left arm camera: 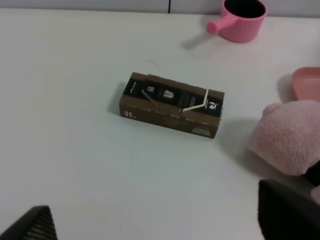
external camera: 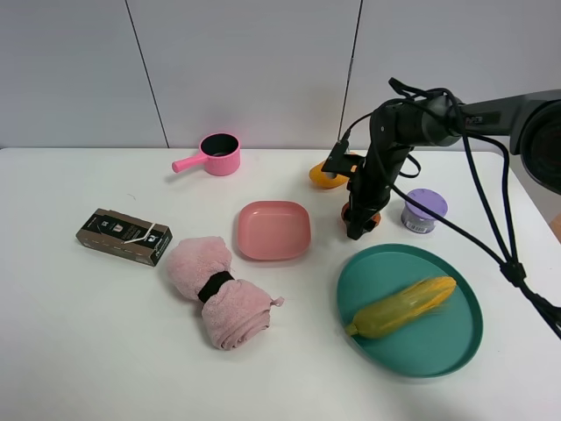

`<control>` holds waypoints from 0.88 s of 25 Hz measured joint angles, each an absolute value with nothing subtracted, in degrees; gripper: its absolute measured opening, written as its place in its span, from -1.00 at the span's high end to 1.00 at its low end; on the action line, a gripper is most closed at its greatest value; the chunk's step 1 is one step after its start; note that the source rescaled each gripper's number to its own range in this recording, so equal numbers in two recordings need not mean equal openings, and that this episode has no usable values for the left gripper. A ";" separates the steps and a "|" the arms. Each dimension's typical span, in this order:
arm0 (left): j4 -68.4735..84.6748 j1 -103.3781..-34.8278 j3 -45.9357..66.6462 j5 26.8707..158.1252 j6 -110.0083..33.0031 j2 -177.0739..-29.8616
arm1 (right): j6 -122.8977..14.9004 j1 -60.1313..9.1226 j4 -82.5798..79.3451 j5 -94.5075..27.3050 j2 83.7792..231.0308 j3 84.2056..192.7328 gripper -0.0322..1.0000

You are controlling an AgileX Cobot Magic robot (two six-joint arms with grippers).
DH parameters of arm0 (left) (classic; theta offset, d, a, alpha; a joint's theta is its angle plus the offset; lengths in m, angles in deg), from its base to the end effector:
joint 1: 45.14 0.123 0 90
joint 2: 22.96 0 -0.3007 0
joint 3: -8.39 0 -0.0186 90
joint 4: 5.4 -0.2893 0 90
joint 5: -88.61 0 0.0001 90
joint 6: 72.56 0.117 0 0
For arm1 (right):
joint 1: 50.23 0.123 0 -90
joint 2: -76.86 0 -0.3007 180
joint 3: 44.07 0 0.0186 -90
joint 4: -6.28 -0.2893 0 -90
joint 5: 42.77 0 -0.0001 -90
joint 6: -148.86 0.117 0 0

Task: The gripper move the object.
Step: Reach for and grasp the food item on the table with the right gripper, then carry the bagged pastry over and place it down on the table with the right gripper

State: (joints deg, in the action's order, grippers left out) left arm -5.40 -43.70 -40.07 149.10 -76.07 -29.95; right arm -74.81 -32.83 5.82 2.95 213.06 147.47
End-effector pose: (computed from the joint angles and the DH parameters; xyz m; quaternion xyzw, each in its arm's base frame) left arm 0.0344 0.0009 0.2877 -0.0366 0.8470 -0.0096 0.5303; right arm 0.4626 0.1457 0.0665 -0.5041 0.8596 -0.0160 0.0824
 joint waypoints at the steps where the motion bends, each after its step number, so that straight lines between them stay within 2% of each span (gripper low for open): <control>1: -5.40 -43.70 -40.07 149.10 -76.07 -29.95 | -74.81 -32.83 5.82 3.10 213.06 147.47 0.89; 6: -5.40 -43.70 -40.07 149.10 -76.07 -29.95 | -74.62 -32.83 6.28 4.19 211.22 147.47 0.94; 12: -5.40 -43.70 -40.07 149.10 -76.07 -29.95 | -72.16 -32.07 4.61 9.44 202.20 151.11 0.94; 15: -5.40 -43.70 -40.07 149.10 -76.07 -29.95 | -70.28 -28.97 3.87 10.96 199.35 154.88 0.94; 22: -5.40 -43.70 -40.07 149.10 -76.07 -29.95 | -62.80 -16.55 7.85 11.35 199.14 164.46 0.94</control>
